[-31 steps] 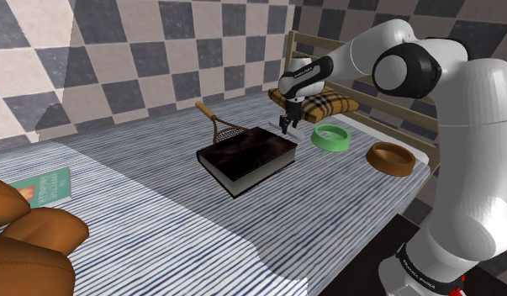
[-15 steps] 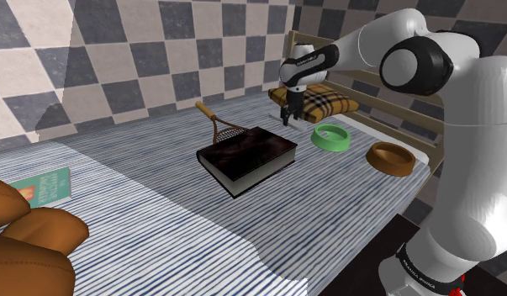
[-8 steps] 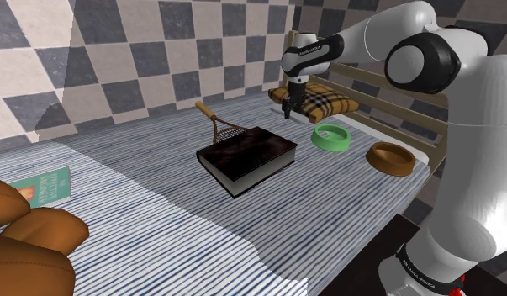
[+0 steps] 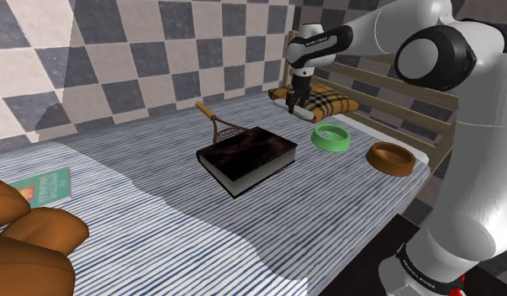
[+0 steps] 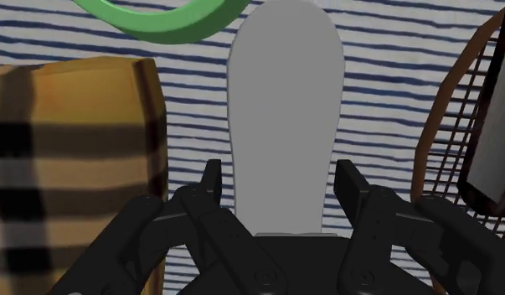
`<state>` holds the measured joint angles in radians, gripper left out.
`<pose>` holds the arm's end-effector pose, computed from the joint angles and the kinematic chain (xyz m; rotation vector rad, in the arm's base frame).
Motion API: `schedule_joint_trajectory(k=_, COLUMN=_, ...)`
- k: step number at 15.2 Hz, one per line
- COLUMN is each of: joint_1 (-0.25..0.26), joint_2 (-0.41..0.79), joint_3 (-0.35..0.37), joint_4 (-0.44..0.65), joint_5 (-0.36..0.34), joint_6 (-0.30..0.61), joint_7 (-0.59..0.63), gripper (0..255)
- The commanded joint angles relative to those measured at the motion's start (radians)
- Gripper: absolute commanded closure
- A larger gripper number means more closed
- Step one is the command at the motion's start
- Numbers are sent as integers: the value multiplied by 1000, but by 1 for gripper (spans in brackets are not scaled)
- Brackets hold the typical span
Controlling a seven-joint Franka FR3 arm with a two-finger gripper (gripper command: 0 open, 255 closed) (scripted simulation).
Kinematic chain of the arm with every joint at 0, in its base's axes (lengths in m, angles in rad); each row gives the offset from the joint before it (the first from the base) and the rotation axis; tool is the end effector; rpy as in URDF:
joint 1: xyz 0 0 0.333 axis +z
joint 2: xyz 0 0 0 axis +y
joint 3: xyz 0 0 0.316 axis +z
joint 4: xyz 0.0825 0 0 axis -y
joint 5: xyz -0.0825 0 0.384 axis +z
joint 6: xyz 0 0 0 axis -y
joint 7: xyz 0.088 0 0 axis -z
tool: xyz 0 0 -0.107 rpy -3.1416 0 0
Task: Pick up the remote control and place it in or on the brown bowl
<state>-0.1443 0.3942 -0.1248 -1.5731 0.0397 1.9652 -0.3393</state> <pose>0.6504 -0.1660 0.4154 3.1290 0.1009 -0.0036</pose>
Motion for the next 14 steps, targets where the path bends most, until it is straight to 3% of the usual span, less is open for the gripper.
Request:
schedule_joint_trajectory(k=1, joint_1=-10, joint_2=-64, joint_3=-9, joint_4=-89, joint_5=-5, joint_6=25, joint_7=-20, gripper=255)
schedule_joint_trajectory(k=14, joint_1=-104, joint_2=-438, joint_3=-98, joint_4=-580, joint_5=-63, joint_6=149, joint_7=-184, gripper=255)
